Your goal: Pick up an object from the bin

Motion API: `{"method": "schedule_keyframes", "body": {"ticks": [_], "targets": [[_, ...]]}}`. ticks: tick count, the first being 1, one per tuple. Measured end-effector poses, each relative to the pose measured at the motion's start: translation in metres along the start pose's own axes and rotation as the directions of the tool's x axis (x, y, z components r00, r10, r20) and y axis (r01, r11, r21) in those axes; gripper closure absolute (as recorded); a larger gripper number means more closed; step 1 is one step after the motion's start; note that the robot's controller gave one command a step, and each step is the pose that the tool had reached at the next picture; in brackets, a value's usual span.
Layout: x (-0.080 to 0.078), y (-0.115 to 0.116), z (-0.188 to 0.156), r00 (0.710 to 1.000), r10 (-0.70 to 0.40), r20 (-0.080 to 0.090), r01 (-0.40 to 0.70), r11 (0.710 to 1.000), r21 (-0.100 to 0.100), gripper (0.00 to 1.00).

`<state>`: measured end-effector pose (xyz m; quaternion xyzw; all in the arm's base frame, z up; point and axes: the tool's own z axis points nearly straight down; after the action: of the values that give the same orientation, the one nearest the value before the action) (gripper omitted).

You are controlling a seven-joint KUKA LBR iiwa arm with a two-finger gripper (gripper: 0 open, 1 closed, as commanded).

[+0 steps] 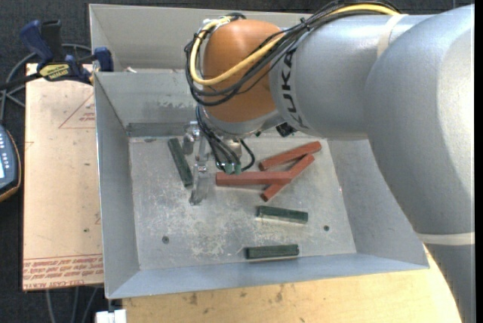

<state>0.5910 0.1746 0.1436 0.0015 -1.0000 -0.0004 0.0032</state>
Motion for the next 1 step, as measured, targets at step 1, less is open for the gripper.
{"method": "schedule_keyframes", "body": {"ticks": [1], "targets": [[0.0643,0.0353,0.0774,0.985,-0.174,-0.001,0.174,0.985,0.001,0.0]]}}
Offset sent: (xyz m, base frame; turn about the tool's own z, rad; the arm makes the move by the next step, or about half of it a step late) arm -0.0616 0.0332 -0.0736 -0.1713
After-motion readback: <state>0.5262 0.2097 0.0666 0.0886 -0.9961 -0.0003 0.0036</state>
